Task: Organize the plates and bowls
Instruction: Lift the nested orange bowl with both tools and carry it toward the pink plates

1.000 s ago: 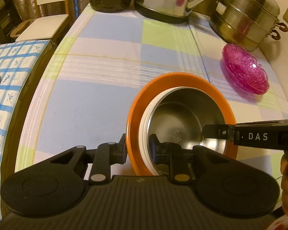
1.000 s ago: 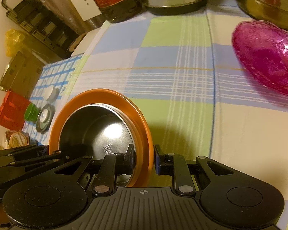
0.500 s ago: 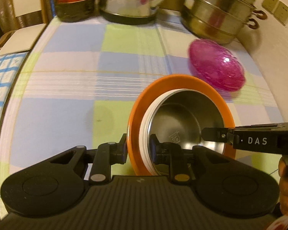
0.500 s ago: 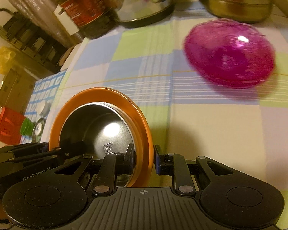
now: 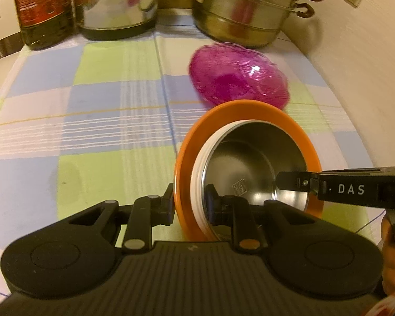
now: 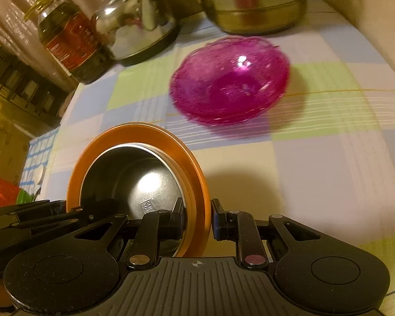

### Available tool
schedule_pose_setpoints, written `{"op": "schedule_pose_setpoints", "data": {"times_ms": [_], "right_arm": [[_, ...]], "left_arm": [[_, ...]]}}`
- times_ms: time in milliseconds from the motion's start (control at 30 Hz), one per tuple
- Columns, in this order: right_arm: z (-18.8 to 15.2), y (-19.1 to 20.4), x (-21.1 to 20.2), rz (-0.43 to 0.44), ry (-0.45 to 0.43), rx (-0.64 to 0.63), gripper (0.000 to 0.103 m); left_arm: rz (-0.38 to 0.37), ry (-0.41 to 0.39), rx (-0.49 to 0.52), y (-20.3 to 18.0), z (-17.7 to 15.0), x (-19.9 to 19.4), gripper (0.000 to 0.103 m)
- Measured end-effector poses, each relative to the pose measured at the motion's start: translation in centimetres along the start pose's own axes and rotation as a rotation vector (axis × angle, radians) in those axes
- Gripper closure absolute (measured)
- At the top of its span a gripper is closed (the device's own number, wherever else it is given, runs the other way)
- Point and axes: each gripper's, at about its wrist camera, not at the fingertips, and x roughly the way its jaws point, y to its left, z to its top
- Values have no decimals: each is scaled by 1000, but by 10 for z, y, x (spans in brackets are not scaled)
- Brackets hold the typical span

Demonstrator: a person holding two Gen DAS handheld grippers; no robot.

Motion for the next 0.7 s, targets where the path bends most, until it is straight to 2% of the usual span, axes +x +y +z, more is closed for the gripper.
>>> {"op": "schedule_pose_setpoints", "data": {"times_ms": [200,700], "right_arm": [[2,-15,-10,-9,-7,20,83],[22,-20,-37,-16,-45,52,83]], "left_arm": [[-9,5,22,-14,9,5,83],[-20,-24,64,-34,39,-10,83]]}}
